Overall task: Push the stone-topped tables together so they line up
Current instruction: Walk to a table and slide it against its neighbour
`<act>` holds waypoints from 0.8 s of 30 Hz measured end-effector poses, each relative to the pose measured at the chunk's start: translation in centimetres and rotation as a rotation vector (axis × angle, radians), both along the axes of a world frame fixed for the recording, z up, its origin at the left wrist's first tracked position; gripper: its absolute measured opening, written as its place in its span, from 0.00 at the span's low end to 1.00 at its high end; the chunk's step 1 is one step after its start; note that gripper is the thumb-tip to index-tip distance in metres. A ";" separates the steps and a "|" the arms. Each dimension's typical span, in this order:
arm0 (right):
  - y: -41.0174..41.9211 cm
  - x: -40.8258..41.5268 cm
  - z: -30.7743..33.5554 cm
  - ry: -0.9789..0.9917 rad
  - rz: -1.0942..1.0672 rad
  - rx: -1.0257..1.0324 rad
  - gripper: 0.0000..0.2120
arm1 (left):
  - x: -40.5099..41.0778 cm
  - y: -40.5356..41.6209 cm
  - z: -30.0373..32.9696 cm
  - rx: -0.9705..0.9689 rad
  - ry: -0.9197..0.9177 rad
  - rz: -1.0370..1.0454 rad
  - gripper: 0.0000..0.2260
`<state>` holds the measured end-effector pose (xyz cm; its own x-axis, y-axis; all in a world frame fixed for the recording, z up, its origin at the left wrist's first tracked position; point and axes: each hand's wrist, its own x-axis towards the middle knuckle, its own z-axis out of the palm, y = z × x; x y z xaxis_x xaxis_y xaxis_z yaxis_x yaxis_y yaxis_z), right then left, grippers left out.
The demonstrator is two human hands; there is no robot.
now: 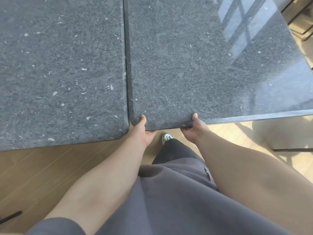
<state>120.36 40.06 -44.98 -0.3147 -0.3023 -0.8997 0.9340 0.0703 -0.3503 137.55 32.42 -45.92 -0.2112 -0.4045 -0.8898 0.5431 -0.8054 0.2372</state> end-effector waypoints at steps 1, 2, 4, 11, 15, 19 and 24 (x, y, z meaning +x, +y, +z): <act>0.1 0.0 0.1 -0.003 -0.007 0.000 0.15 | 0.1 0.1 -0.1 0.006 0.004 0.000 0.20; 0.3 0.0 0.1 -0.007 -0.017 0.008 0.15 | 0.1 0.2 -0.1 0.013 0.005 0.001 0.19; 0.6 0.1 0.5 -0.033 -0.024 0.027 0.15 | 0.2 0.5 0.1 0.022 -0.001 0.000 0.17; 0.8 -0.3 -0.3 -0.111 -0.041 0.034 0.23 | 0.0 0.7 -0.1 0.091 -0.041 0.031 0.14; 1.0 -0.8 -1.0 -0.143 -0.039 0.042 0.25 | -0.2 0.6 -0.1 0.136 -0.046 0.074 0.15; 1.3 -1.4 -1.5 -0.176 -0.013 0.020 0.26 | -0.3 0.9 -0.2 0.133 -0.045 0.093 0.17; 1.1 -0.8 -1.0 -0.101 -0.016 0.022 0.25 | 0.0 0.7 0.0 0.090 -0.048 0.080 0.21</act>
<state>119.52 41.16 -46.03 -0.2271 -0.2775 -0.9335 0.9655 0.0614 -0.2531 137.56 33.10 -45.94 -0.1375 -0.3364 -0.9316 0.5965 -0.7790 0.1932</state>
